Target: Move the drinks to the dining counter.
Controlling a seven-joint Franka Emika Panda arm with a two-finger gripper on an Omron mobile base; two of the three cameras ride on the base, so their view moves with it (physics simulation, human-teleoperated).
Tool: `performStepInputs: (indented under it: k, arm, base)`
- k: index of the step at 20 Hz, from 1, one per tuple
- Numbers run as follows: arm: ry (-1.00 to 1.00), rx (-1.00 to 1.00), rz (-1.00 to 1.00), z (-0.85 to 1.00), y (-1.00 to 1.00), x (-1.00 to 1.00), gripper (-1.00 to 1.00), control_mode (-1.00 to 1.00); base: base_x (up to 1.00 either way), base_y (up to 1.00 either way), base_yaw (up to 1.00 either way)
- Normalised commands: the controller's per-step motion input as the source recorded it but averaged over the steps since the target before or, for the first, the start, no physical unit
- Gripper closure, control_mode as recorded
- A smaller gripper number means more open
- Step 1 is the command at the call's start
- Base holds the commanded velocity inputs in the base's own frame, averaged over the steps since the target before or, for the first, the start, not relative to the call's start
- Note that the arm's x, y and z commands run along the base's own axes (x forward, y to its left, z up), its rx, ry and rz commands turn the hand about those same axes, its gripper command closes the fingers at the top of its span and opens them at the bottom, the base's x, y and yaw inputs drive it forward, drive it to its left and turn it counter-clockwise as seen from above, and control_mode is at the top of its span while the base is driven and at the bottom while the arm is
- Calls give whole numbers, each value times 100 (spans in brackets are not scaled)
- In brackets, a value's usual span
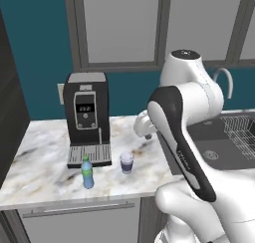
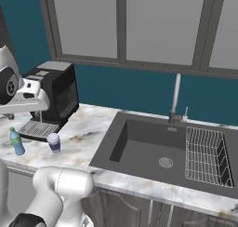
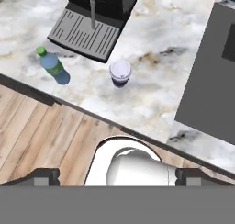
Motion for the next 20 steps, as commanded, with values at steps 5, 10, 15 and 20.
performStepInputs:
  k: [5, 10, 15, 20]
  arm:
    - [0, 0, 9, -21, 0, 7, -100, -100]
    - [0, 0, 11, -20, 0, 3, -100, -100]
    - [-1, -3, 6, -24, 2, 14, -100, -100]
    - [0, -4, 0, -20, 1, 24, -100, -100]
  base:
    - [0, 0, 0]
    - [0, 0, 0]
    - [0, 0, 0]
    - [0, 0, 0]
